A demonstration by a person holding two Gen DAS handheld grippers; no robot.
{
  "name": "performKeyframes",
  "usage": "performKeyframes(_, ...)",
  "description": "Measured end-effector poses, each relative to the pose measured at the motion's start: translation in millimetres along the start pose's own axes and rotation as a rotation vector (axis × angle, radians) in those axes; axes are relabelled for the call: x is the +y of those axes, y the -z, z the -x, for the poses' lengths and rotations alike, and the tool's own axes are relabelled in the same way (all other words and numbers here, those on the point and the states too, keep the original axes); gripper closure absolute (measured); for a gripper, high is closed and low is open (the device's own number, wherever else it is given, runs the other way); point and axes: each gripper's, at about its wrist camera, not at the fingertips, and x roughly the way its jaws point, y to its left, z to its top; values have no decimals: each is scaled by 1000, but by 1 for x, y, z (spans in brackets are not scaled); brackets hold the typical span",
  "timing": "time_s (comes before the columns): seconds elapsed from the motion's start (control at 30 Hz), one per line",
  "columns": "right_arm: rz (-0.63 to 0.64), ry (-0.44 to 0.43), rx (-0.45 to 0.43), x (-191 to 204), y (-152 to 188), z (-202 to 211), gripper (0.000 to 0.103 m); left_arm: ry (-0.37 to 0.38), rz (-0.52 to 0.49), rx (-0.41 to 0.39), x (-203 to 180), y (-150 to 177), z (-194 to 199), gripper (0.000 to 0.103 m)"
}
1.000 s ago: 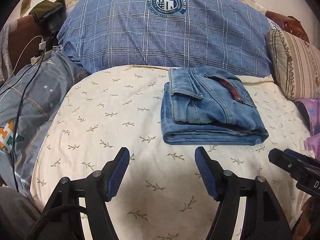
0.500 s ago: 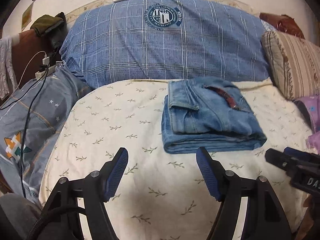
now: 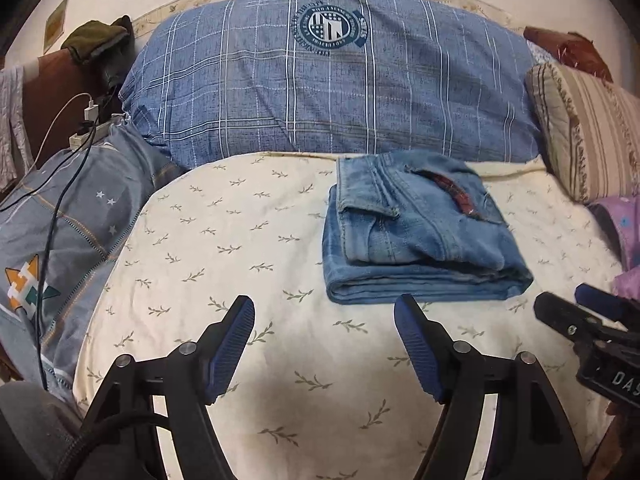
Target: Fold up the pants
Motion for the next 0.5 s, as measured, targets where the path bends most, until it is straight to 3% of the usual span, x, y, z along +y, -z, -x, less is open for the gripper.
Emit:
performKeyframes(0.17,19,20,-25,3,0,5,28,-41,2,-25,-1,0,9,28)
performKeyframes(0.5,-7,21,-61,-3,-5,13,27,-35,25,-31,4,0,12,26)
